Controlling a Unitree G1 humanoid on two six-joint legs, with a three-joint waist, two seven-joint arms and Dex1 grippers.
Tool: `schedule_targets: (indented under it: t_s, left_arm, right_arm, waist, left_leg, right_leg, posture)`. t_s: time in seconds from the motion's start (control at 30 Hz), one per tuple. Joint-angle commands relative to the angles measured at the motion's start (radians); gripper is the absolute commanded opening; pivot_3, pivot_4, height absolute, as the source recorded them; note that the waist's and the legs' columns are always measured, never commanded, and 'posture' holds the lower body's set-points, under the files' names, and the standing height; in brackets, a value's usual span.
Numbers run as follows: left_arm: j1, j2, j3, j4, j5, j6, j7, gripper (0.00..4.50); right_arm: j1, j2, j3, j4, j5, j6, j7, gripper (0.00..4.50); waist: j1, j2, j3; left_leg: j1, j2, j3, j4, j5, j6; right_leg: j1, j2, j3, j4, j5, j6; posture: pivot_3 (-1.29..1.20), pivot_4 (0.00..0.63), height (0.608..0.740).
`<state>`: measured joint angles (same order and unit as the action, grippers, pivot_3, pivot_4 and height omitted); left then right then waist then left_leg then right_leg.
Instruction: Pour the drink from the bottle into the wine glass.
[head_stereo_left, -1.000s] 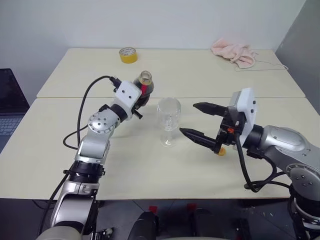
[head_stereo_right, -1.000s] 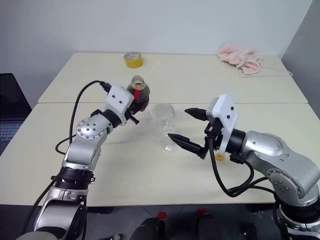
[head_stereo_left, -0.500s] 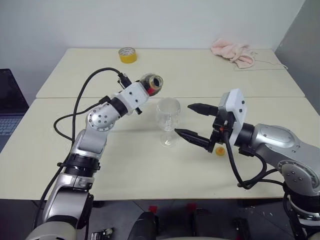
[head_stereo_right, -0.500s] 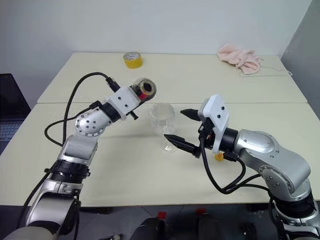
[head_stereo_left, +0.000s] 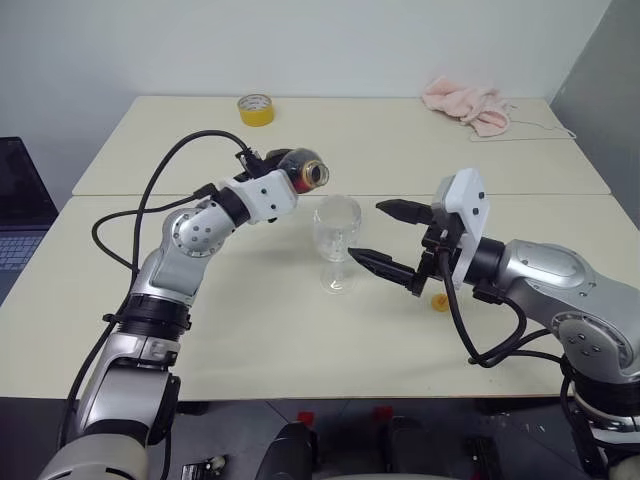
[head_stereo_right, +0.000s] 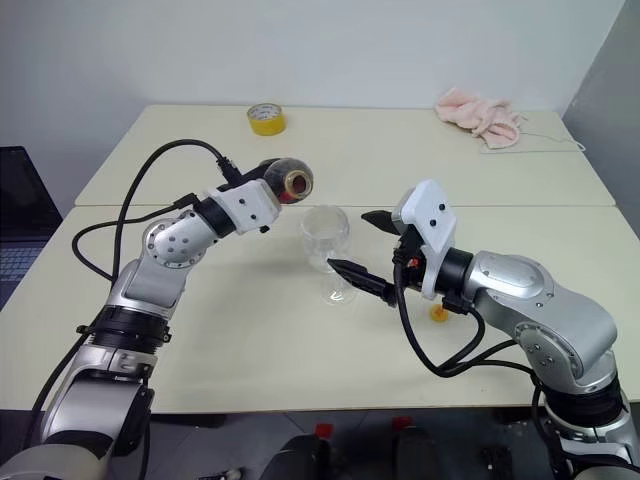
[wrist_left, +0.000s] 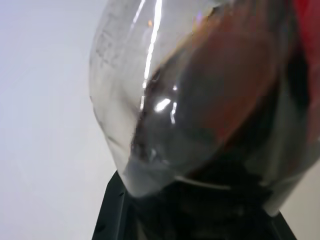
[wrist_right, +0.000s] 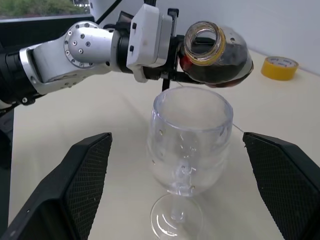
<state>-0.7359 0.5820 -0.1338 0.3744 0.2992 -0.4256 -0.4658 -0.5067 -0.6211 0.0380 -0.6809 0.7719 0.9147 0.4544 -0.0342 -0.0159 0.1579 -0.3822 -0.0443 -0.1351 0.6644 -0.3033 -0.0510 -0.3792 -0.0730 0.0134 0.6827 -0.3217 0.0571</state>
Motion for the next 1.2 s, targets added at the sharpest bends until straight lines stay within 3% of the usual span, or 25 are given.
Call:
schedule_targets:
  t_s: [0.03, 1.2]
  left_arm:
    - [-0.055, 0.022, 0.006, -0.005, 0.019, -0.063, 0.034, 0.97]
    - [-0.134, 0.059, -0.04, 0.097, 0.235, -0.235, 0.208, 0.92]
  right_arm:
    - [-0.014, -0.017, -0.026, -0.039, 0.025, 0.004, 0.022, 4.5]
    - [-0.01, -0.001, -0.004, -0.061, 0.013, 0.008, 0.02, 4.5]
  waist:
    - [0.0, 0.0, 0.0]
    - [-0.001, 0.0, 0.0]
  left_leg:
    - [0.0, 0.0, 0.0, 0.0, 0.0, 0.0]
    - [0.0, 0.0, 0.0, 0.0, 0.0, 0.0]
  right_leg:
    - [0.0, 0.0, 0.0, 0.0, 0.0, 0.0]
    - [0.0, 0.0, 0.0, 0.001, 0.0, 0.0]
  posture:
    - [0.0, 0.15, 0.74]
    - [0.0, 0.15, 0.74]
